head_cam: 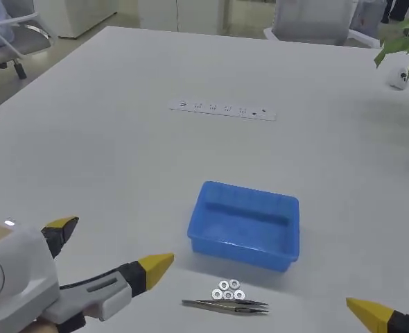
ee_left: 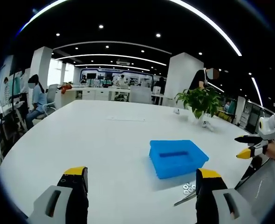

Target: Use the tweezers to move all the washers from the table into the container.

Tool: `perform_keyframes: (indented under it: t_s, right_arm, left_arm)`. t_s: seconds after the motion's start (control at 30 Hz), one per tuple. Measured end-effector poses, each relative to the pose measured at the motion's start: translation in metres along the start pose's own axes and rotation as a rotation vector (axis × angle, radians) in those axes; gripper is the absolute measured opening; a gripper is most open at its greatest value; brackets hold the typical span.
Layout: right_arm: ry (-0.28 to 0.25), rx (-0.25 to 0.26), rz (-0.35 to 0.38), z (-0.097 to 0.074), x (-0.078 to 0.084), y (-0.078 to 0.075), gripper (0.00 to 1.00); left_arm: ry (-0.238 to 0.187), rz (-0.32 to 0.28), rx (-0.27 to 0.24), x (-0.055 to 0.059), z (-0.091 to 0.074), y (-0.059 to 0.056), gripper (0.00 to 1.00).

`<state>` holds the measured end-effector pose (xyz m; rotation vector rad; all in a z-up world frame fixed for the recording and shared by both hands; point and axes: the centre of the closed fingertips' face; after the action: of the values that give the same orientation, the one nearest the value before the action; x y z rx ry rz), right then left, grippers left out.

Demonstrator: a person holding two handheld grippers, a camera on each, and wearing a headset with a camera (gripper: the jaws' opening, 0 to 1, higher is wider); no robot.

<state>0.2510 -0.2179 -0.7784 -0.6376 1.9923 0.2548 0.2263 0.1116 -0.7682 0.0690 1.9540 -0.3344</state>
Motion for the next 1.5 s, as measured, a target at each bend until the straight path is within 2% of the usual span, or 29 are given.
perform_keyframes:
  t_s: [0.53,0.7,0.8,0.97,1.23,1.3,1.43,1.47,1.5]
  right_arm:
    - [0.009,-0.002,0.018,0.000,0.004,-0.001,0.99]
    - [0.034,-0.004,0.019,0.000,0.008,-0.001,0.94]
    - [0.040,-0.027,0.043,0.003,0.009,0.002,0.95]
    - [0.063,-0.046,0.036,0.006,0.011,0.007,0.95]
    - [0.121,-0.100,0.050,0.014,0.018,0.015,0.94]
    - [0.141,-0.113,0.036,0.015,0.019,0.018,0.93]
    - [0.176,-0.139,0.010,0.017,0.020,0.019,0.87]
    - [0.181,-0.150,0.013,0.019,0.020,0.020,0.85]
    - [0.181,-0.170,0.026,0.021,0.018,0.024,0.82]
  left_arm:
    - [0.022,-0.002,0.010,0.004,0.002,-0.002,0.99]
    - [0.040,-0.001,0.021,0.007,0.004,-0.004,0.99]
    - [0.052,0.002,0.023,0.009,0.004,-0.004,0.99]
    - [0.066,-0.013,0.022,0.012,0.005,-0.002,0.99]
    - [0.094,-0.042,0.016,0.015,0.007,0.001,0.99]
    - [0.118,-0.058,0.021,0.018,0.007,0.001,0.99]
    - [0.198,-0.156,0.100,0.024,0.009,-0.010,0.99]
    - [0.209,-0.157,0.109,0.025,0.010,-0.011,0.99]
    - [0.249,-0.138,0.142,0.026,0.011,-0.014,0.96]
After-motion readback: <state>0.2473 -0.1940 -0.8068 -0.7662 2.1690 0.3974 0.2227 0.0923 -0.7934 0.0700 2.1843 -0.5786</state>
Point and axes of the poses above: the centre of the closed fingertips' face, and the gripper's own axes: z roughly forward along the fingers, y roughly to its left, x roughly out of its underside, and after that the axes turned 3 degrees about -z, right-handed
